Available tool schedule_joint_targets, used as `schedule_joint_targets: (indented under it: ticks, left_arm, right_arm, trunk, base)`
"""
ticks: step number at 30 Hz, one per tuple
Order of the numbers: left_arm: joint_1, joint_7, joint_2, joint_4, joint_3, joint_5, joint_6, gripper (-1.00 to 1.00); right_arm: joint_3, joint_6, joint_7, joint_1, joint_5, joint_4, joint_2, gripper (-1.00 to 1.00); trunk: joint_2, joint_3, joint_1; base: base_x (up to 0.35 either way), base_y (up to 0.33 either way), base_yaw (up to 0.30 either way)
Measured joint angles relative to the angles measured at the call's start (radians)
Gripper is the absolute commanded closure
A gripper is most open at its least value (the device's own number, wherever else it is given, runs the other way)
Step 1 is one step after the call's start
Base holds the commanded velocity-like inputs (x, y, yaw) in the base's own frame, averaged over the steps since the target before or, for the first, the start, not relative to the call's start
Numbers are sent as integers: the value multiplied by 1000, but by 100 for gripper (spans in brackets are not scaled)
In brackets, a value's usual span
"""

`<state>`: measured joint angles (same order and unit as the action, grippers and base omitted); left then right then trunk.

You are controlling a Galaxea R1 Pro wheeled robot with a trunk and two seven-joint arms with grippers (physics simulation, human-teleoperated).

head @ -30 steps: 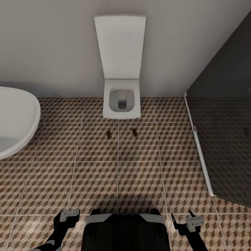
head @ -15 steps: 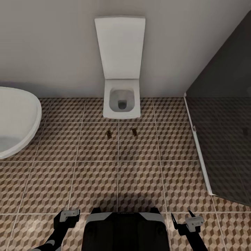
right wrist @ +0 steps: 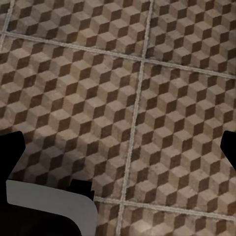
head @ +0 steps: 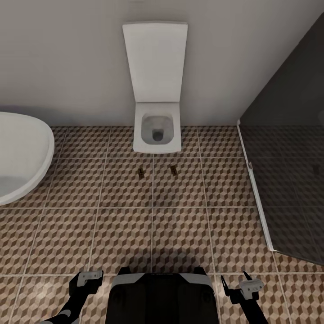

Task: Take the four mousetraps from the cabinet in the bathroom and place them on the bathroom floor. Make sure all four end up on the same floor surface, and ensure that at least two of them are either under or directly next to the same bathroom sink.

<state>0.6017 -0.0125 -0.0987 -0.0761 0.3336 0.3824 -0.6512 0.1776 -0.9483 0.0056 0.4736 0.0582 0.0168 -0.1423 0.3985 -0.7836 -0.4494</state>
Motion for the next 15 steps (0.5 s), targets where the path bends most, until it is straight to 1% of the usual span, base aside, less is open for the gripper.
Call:
schedule_joint_targets:
  ticks: [15]
  left_arm:
    - [0,0,0,0,0,0,1,-100]
  right_arm:
    - [0,0,0,0,0,0,1,-100]
  trunk:
    - [0,0,0]
  base:
    - [0,0,0]
